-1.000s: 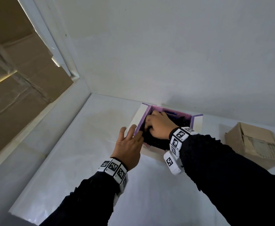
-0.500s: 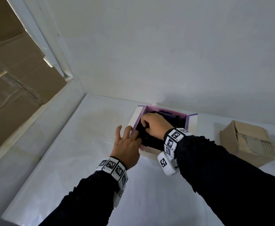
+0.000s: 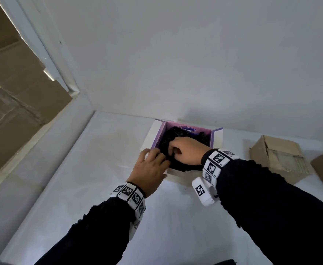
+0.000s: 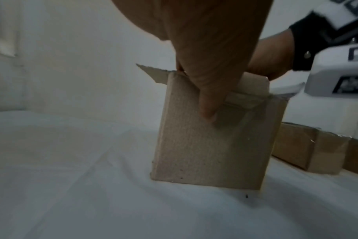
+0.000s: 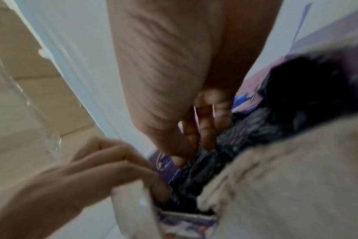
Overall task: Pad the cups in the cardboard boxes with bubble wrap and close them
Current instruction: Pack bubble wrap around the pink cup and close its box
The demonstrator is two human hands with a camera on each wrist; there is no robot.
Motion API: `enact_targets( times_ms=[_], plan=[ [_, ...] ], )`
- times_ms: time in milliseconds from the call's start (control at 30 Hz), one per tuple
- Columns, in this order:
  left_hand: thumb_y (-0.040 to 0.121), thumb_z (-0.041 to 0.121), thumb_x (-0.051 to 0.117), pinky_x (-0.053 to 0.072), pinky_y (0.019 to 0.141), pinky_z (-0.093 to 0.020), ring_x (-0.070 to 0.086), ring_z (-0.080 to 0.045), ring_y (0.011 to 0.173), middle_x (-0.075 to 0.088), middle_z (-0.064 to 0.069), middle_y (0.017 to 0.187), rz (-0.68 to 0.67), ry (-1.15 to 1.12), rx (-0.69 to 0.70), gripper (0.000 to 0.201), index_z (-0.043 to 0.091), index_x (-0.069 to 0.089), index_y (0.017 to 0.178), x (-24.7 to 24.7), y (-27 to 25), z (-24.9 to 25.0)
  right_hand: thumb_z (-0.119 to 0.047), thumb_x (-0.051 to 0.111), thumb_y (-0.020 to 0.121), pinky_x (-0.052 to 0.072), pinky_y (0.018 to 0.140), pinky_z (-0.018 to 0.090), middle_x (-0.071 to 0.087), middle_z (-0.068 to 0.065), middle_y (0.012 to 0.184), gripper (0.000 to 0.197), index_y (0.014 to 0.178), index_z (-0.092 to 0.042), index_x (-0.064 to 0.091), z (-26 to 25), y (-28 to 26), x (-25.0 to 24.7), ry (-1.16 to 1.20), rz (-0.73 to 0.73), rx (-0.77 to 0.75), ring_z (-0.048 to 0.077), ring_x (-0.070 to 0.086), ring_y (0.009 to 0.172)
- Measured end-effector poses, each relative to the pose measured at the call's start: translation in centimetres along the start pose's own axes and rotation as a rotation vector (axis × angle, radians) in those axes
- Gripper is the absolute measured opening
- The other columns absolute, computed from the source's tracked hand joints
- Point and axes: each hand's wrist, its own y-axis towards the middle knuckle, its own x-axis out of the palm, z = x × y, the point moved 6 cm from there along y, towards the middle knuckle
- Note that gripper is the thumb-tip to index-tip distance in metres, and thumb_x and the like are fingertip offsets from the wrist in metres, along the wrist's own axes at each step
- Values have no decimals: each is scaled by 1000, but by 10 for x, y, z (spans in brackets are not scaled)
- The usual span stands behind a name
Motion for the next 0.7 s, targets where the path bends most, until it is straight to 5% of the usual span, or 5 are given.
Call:
enact_targets(
  times_ms=[167,267,433,567,700],
  plan=[
    [55,18,82,45,63,-29,55,-18,70,58,6,81,-76,-92,113,36,24,66,87,7,8,7,-53,62,83,47,67,29,66,-6,83,31,89,-23,66,1,-51,10,31,-85,101,13,61,77],
    [47,2,73,44,53,-24,58,-18,62,59,5,72,-142,-85,127,40,21,64,80,9,12,12,-40,58,85,37,75,31,63,1,94,22,100,-24,64,-3,-67,24,-270,-22,75,19,54,94],
    [80,0,48,40,70,-31,60,-26,91,62,-2,101,-250,-86,78,38,17,53,113,0,15,16,-19,51,90,31,101,40,60,3,96,18,106,-16,59,7,-78,35,-509,140,82,26,61,86],
    [86,3,44,43,81,-33,59,-25,98,63,-1,110,-320,-42,90,44,22,49,124,-1,19,19,-18,40,94,0,120,45,57,-2,67,16,109,-14,44,5,-83,41,-554,49,119,25,63,71],
    [80,10,47,50,88,-34,59,-24,104,64,0,113,-476,-291,47,54,33,54,127,-5,22,9,-37,34,94,33,102,42,59,-2,78,25,93,-19,52,1,-84,8,-354,176,129,23,56,83]
  ],
)
